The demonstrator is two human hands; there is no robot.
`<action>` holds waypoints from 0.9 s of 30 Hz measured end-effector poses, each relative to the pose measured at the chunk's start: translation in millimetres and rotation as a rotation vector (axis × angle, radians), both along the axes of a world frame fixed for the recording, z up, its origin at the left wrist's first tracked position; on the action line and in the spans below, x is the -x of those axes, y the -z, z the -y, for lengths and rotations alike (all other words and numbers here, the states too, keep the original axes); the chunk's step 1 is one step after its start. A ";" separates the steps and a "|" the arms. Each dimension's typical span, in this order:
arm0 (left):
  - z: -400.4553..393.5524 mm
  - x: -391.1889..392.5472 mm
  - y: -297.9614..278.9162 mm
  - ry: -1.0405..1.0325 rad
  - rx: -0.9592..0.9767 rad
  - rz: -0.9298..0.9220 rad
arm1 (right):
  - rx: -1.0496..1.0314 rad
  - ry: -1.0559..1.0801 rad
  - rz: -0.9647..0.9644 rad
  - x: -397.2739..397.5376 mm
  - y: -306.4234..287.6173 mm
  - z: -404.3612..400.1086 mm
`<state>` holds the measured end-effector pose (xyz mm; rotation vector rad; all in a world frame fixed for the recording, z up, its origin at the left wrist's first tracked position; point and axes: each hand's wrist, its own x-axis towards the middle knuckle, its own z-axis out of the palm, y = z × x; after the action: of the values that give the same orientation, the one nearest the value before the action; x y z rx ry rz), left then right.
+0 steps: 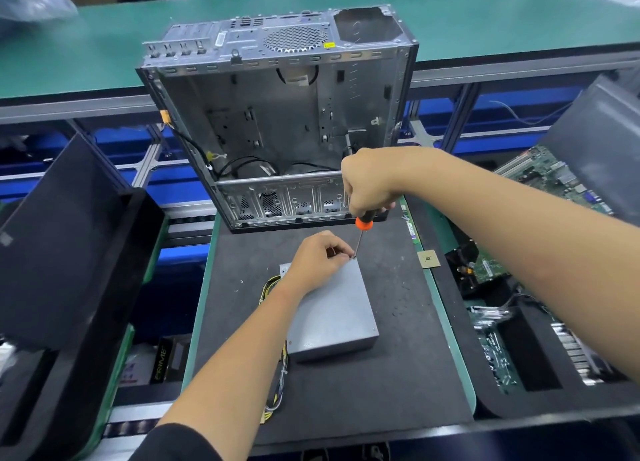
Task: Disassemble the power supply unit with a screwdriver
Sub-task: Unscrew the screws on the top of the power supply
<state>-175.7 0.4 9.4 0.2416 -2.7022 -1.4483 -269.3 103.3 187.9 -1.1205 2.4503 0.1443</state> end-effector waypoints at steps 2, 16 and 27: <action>1.0 0.0 0.0 -0.014 -0.031 -0.003 | 0.027 0.053 0.011 -0.1 0.6 0.8; 2.4 2.5 5.5 -0.065 -0.027 -0.017 | 0.105 0.152 0.011 9.9 -1.9 -4.3; -1.6 1.4 6.6 -0.026 -0.013 -0.035 | 0.063 0.151 0.030 8.2 1.5 -6.5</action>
<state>-177.1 2.0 2.8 0.2486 -2.6529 -1.4491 -277.6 109.8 186.3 -0.9516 2.5167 0.0047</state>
